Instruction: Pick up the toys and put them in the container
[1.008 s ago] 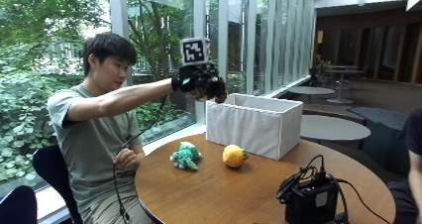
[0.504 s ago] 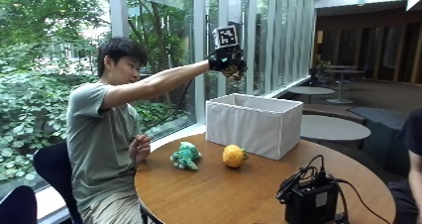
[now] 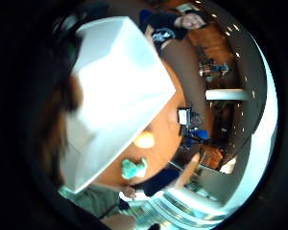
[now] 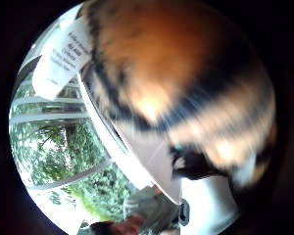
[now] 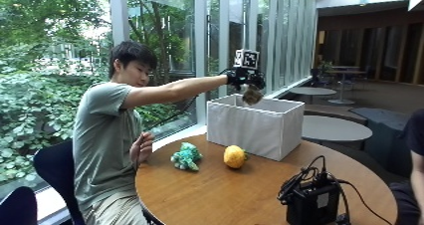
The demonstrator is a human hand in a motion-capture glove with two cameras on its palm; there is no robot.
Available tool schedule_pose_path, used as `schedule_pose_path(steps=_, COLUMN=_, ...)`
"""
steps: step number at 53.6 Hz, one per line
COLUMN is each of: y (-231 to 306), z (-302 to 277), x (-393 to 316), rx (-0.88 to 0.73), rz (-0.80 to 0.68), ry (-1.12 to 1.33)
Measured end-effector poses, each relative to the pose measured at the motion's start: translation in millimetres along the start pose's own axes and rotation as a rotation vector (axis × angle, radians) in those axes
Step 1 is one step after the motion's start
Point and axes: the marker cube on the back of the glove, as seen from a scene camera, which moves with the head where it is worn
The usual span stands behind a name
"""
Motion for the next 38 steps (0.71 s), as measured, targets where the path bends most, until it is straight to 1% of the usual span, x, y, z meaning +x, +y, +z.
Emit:
schedule_pose_path(steps=2, y=3, z=-2, x=3, rx=0.000, rz=0.001, ry=-0.021)
schedule_pose_path(steps=5, y=9, z=-11, x=7, rx=0.024, rz=-0.045, ry=-0.018)
schedule_pose_path(steps=8, y=11, z=-23, x=9, rx=0.002, rz=-0.146, ry=0.162)
schedule_pose_path(steps=9, y=11, z=-27, x=5, rx=-0.006, rz=-0.149, ry=0.202)
schedule_pose_path(steps=13, y=24, z=-45, x=6, rx=-0.002, rz=0.046, ry=0.137)
schedule_pose_path(steps=19, y=53, z=-71, x=40, rx=0.035, rz=0.214, ry=0.064)
schedule_pose_path(steps=22, y=79, z=-77, x=67, rx=0.035, rz=0.198, ry=0.096)
schedule_pose_path(steps=25, y=102, z=-82, x=90, rx=0.041, rz=0.219, ry=0.036)
schedule_pose_path(steps=28, y=123, z=-75, x=116, rx=0.032, rz=0.209, ry=0.084)
schedule_pose_path(steps=31, y=135, z=-66, x=132, rx=0.041, rz=0.203, ry=0.063)
schedule_pose_path(steps=34, y=147, z=-45, x=161, rx=0.031, rz=0.202, ry=0.075)
schedule_pose_path(steps=38, y=162, z=2, x=214, rx=-0.009, rz=0.104, ry=0.097)
